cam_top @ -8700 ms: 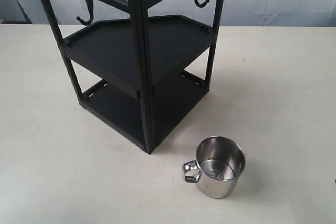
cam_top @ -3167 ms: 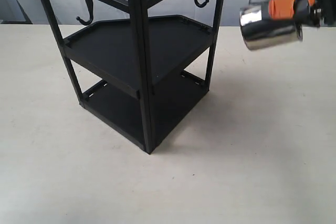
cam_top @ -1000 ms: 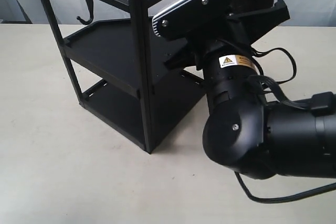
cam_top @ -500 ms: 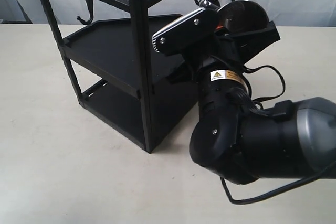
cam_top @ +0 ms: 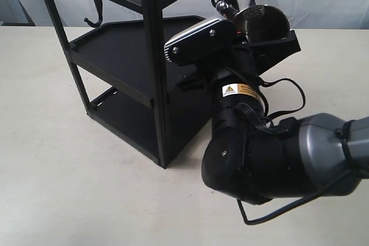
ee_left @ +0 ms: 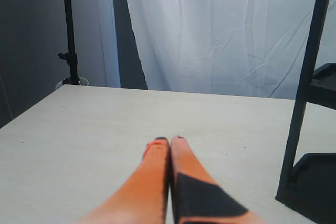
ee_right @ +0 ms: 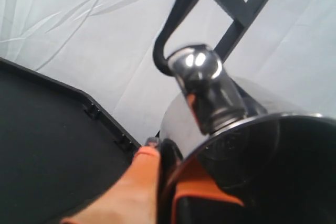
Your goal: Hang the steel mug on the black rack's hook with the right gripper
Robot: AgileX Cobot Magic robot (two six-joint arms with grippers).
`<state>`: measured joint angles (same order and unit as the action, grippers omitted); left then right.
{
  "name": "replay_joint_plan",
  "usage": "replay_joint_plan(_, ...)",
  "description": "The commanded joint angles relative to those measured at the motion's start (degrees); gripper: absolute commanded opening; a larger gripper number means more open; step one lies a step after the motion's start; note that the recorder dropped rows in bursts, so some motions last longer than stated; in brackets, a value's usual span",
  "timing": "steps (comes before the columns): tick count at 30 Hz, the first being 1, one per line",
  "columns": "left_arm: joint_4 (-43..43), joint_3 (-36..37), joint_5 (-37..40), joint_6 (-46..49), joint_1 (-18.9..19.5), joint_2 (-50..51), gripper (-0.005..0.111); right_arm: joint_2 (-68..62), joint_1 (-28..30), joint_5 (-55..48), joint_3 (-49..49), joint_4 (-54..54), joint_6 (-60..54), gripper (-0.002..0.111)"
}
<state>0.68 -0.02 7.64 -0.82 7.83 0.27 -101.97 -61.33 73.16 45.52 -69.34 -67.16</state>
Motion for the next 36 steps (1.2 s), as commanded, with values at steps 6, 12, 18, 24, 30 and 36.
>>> replay_joint_plan(6, 0.6, 0.0, -0.3, -0.1, -0.5, -0.3, 0.002, -2.2, 0.0, -3.2, 0.0, 4.1, 5.6, -0.001)
replay_joint_plan(12, 0.6, 0.0, -0.3, -0.1, -0.5, -0.3, 0.002, -3.5, 0.0, -3.7, 0.0, 6.7, 6.7, -0.001)
replay_joint_plan(18, 0.6, 0.0, -0.3, -0.1, -0.5, -0.3, 0.002, -3.6, 0.0, -6.6, 0.0, 7.7, 11.1, -0.001)
replay_joint_plan(24, 0.6, 0.0, -0.3, -0.1, -0.5, -0.3, 0.002, -3.6, 0.0, -6.5, 0.0, 7.7, 11.7, -0.001)
replay_joint_plan(30, 0.6, 0.0, -0.3, -0.1, -0.5, -0.3, 0.002, -3.6, 0.0, -6.8, 0.0, 7.2, 11.7, -0.001)
replay_joint_plan(36, 0.6, 0.0, -0.3, -0.1, -0.5, -0.3, 0.002, -3.6, 0.0, -6.8, 0.0, 7.2, 11.7, -0.001)
